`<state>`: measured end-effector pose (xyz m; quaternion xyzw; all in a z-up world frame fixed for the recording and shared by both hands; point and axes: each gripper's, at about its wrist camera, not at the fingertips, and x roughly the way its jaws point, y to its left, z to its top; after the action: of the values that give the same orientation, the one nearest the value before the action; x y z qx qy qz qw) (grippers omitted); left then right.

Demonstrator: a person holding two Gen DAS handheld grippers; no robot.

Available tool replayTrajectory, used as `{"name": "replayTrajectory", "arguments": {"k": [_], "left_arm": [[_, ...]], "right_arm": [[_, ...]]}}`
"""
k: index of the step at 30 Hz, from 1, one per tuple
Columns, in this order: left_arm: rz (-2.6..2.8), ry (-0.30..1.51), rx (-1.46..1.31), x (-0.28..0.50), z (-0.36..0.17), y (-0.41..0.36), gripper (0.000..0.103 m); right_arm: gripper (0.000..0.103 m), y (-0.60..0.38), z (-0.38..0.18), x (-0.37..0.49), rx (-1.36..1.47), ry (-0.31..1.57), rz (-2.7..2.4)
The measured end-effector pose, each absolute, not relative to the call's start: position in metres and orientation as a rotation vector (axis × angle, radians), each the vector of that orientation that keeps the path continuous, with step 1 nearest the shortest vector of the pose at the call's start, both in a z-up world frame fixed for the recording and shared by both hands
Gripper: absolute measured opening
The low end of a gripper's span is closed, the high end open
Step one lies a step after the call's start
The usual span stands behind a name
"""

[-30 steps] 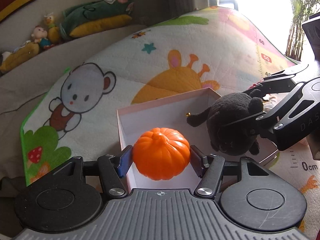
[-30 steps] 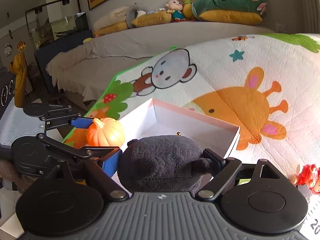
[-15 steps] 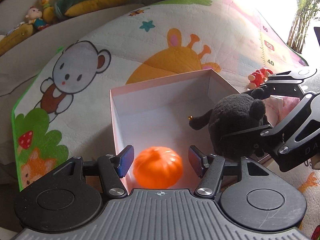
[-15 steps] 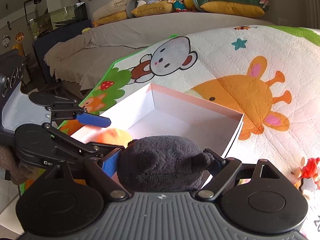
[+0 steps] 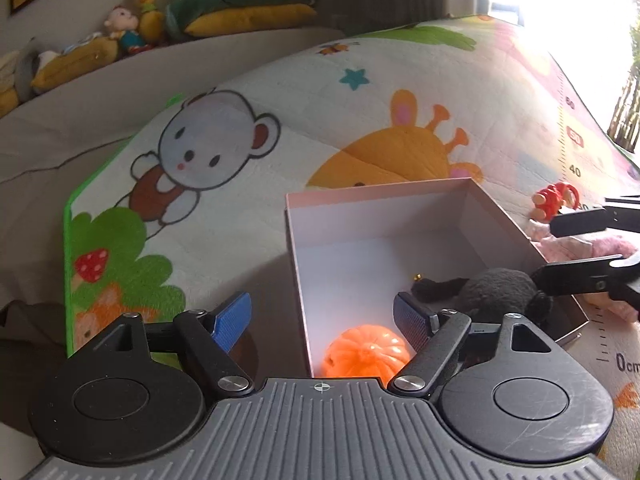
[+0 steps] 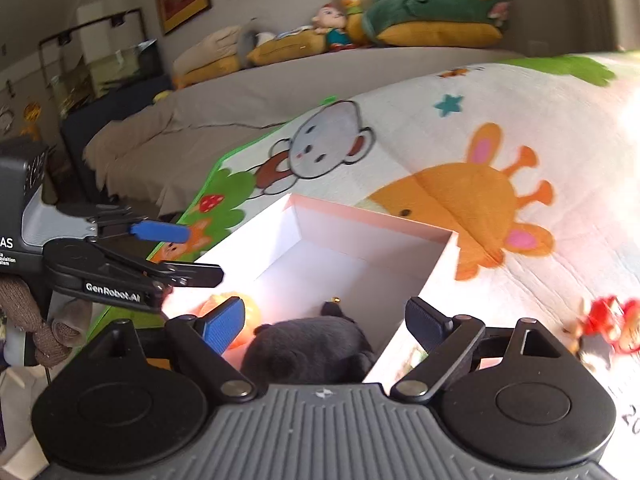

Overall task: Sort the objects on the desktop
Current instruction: 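Withdraw both tools from the pink box back toward the toys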

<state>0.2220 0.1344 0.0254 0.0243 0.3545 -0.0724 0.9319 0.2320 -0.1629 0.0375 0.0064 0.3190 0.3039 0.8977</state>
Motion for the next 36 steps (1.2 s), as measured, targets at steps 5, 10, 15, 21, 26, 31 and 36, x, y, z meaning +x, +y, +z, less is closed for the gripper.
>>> {"name": "replayTrajectory", "arguments": {"k": [5,10,15,21,26,31,36], "left_arm": [[-0.225,0.849,-0.102,0.230,0.006,0.139,0.080],[-0.234,0.878,-0.114,0.227,0.004,0.129,0.086],[-0.218,0.831,-0.105,0.211,0.017,0.137,0.085],[-0.170,0.620,-0.002,0.169,0.059,0.116,0.088],[-0.379,0.495,0.086,0.147,0.088,0.053,0.094],[-0.461,0.479,0.072,0.162,0.084,0.013,0.094],[-0.570,0.512,0.017,0.215,0.064,-0.004,0.094]], "right_arm": [[0.089,-0.175,0.015,0.234,0.140,0.773,0.629],[0.095,-0.174,0.009,0.226,0.192,0.823,0.716],[0.095,-0.188,0.020,0.209,0.177,0.781,0.711],[0.095,-0.255,0.053,0.165,0.042,0.585,0.416],[0.095,-0.317,0.058,0.149,0.016,0.537,0.212],[0.095,-0.370,0.050,0.136,0.103,0.520,0.136],[0.095,-0.384,0.033,0.161,0.082,0.493,0.082]]}}
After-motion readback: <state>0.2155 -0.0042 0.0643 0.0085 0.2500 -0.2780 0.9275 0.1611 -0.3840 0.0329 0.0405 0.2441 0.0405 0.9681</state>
